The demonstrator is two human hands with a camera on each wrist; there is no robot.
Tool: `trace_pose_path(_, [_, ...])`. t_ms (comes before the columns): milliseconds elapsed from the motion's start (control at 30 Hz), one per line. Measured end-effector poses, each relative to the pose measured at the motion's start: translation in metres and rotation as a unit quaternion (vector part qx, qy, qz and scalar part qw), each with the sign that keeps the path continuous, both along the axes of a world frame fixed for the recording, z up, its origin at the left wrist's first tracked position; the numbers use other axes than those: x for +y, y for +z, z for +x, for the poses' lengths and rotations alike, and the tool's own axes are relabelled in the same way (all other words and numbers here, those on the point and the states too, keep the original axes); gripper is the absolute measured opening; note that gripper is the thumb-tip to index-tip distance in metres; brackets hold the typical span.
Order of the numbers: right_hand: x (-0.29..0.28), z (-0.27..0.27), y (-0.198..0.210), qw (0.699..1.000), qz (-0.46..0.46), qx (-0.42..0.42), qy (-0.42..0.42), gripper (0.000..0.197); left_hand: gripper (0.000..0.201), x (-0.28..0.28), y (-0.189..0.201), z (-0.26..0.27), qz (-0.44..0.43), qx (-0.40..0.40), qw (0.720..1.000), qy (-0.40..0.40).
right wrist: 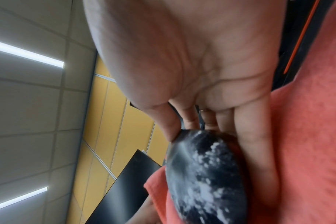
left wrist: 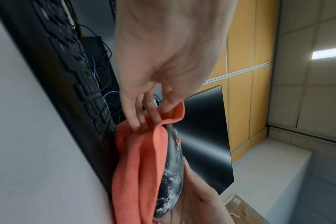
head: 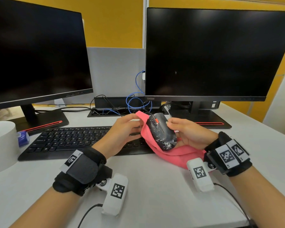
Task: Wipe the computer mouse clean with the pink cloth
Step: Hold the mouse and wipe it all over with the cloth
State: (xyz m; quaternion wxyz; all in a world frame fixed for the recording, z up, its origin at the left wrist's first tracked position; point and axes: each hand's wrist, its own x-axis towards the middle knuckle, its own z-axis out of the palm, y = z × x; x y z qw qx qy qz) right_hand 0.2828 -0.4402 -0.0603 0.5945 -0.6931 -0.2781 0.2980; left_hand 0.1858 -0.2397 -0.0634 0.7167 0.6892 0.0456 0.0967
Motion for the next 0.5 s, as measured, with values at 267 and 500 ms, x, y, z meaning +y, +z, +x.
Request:
trace_pose_path(267, [-0.001, -0.003, -0.001, 0.999, -0.025, -0.001, 0.03, 0.015, 0.02, 0.007, -0.008, 0.0, 0.043, -0.002, 0.999, -0.009])
trace_pose_path(500, [0.001, -0.006, -0.003, 0.998, -0.044, -0.012, 0.05, 0.022, 0.027, 0.001, -0.016, 0.003, 0.078, -0.001, 0.997, -0.023])
